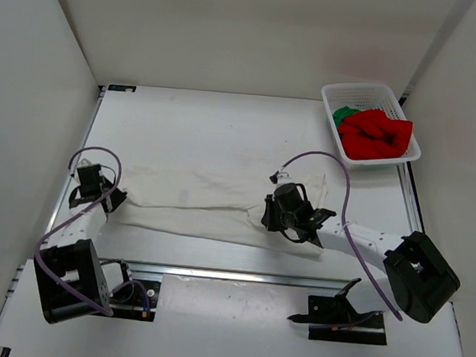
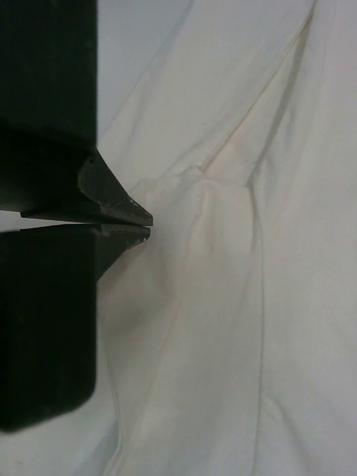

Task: Fold and stack the t-shirts
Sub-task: Fold the other side of the tshirt into a rectangle

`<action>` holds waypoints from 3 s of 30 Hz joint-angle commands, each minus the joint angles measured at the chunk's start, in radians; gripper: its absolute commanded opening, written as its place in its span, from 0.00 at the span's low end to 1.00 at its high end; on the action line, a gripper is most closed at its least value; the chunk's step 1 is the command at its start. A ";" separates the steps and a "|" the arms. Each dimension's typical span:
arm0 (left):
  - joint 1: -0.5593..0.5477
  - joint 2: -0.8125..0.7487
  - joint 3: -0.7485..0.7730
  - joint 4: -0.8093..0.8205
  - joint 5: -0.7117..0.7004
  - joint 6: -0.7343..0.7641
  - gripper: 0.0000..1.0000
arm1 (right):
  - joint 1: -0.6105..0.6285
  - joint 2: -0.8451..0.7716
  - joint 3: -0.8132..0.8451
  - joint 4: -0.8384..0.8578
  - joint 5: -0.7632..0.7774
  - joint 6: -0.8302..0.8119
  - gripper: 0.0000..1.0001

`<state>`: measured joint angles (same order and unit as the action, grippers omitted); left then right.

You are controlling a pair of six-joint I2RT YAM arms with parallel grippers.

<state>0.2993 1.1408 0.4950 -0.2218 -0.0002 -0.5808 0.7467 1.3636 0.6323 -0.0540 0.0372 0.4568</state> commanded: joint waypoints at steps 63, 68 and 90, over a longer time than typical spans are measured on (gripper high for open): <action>-0.865 0.045 -0.187 0.561 0.216 -0.243 0.27 | 0.224 0.121 0.231 -0.308 0.001 0.112 0.24; -0.868 0.045 -0.150 0.550 0.210 -0.237 0.26 | 0.186 -0.006 0.202 -0.334 0.030 0.100 0.26; -0.418 0.268 -0.220 0.722 0.385 -0.363 0.27 | -0.208 -0.276 -0.131 -0.140 -0.112 0.080 0.17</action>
<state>-0.1776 1.4357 0.2802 0.4603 0.3553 -0.9451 0.6018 1.0977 0.4313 -0.2256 -0.0395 0.5961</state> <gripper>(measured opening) 0.263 0.151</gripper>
